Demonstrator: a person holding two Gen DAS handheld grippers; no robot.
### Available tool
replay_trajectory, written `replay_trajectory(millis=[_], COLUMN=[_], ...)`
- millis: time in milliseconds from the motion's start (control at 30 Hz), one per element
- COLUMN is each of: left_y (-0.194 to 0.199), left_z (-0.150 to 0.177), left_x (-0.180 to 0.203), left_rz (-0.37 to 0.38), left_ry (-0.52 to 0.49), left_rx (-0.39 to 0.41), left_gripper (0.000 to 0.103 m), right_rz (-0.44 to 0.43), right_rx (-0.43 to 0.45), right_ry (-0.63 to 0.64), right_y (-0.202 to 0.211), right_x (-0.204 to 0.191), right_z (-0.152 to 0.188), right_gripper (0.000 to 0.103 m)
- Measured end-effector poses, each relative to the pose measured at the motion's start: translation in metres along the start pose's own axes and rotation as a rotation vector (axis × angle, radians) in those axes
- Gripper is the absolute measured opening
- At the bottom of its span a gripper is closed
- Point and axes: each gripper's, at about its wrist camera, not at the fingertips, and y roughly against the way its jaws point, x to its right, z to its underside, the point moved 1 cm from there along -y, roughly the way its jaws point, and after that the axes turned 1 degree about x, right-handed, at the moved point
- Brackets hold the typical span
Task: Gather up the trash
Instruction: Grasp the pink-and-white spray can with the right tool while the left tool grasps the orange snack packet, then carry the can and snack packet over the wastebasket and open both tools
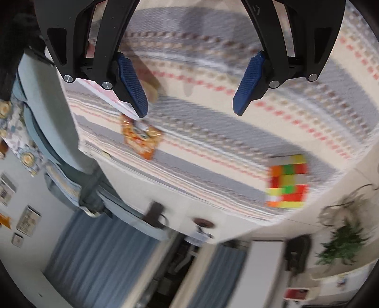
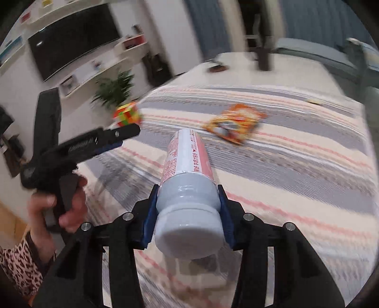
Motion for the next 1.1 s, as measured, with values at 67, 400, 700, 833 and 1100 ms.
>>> replay_trajectory(millis=[67,400,700,833,1100], left_y=[-0.016,-0.093,-0.144,-0.149,-0.14], left_z=[-0.005,-0.013,0.001,0.004,-0.002], left_x=[0.018,0.098,0.12,0.123,0.123], left_rz=[0.034,0.075,-0.027,-0.072,-0.025], left_ry=[-0.04,-0.272,-0.427,-0.439,-0.449], left_rx=[-0.025,-0.112,-0.24,-0.211,-0.188], left_gripper=[0.072,0.072,0.074,0.065,0.023], right_rz=[0.083,0.432,0.416,0.406,0.392], right_rx=[0.025,0.094,0.037,0.052,0.057], right_ry=[-0.072,-0.272,-0.289,-0.301,-0.311], right_y=[0.022,0.061,0.038,0.043,0.043], right_x=[0.024,0.09,0.083,0.085,0.092], right_z=[0.013,0.046,0.057,0.058,0.035], right_gripper=[0.043,0.044,0.044,0.05,0.072])
